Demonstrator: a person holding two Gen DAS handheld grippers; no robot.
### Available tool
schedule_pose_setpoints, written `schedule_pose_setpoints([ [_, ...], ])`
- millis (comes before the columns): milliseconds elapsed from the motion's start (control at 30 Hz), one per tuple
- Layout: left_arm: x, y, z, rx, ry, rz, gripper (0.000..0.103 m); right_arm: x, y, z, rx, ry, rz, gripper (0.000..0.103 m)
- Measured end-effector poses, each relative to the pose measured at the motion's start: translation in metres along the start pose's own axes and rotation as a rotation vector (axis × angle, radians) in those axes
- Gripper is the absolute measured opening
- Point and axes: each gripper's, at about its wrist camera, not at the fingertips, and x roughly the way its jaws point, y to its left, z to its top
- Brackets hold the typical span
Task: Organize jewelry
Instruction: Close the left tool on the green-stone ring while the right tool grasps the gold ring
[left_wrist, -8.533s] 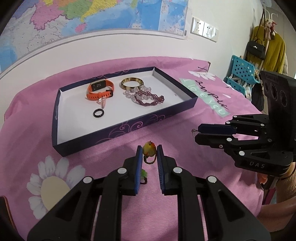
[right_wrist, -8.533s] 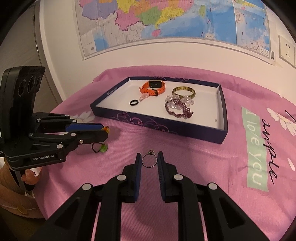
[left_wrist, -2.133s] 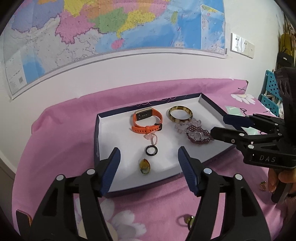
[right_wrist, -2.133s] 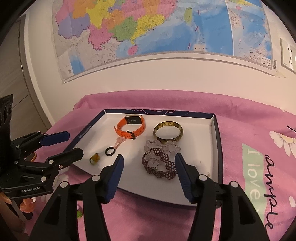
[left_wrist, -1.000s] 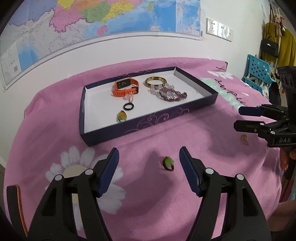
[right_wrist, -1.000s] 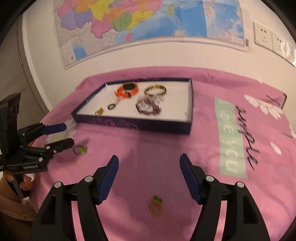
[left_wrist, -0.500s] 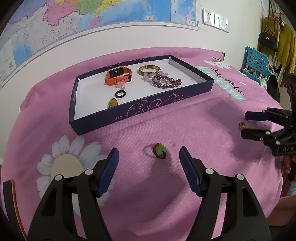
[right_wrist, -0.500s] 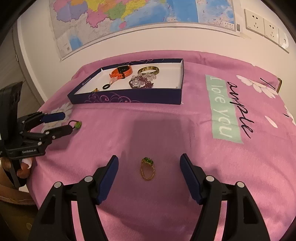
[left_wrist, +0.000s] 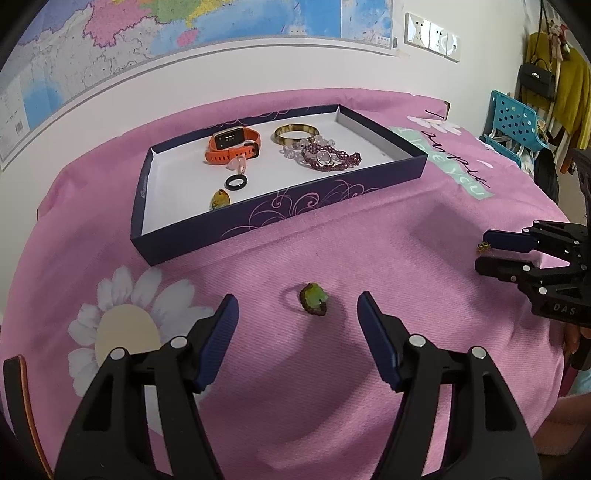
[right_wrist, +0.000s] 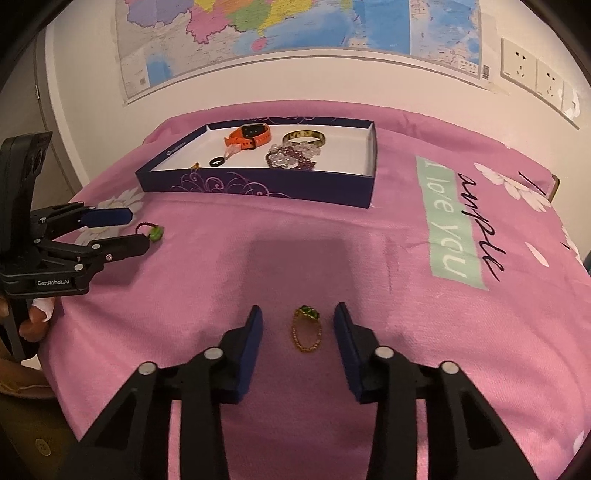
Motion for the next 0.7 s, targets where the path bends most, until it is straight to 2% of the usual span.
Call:
schedule_pose_setpoints([
  [167,0.005,-0.001,0.0,-0.004,0.019,0.005,0.061,0.0,-0.002,-0.001,0.012,-0.009,-0.005,0.025],
  [233,0.008,-0.001,0.001,-0.008,0.037,0.004,0.054,0.0,-0.003,-0.001,0.013,-0.011,-0.005,0.02],
  [367,0.012,-0.001,0.002,-0.012,0.047,0.005,0.05,0.001,-0.002,0.0,0.007,-0.012,0.004,0.011],
  [467,0.012,-0.003,0.002,-0.002,0.046,0.003,0.045,0.001,-0.001,0.001,0.007,-0.012,0.008,0.01],
  [700,0.012,-0.007,0.003,0.011,0.04,-0.011,0.024,0.002,0.0,0.002,0.012,-0.013,0.02,0.009],
])
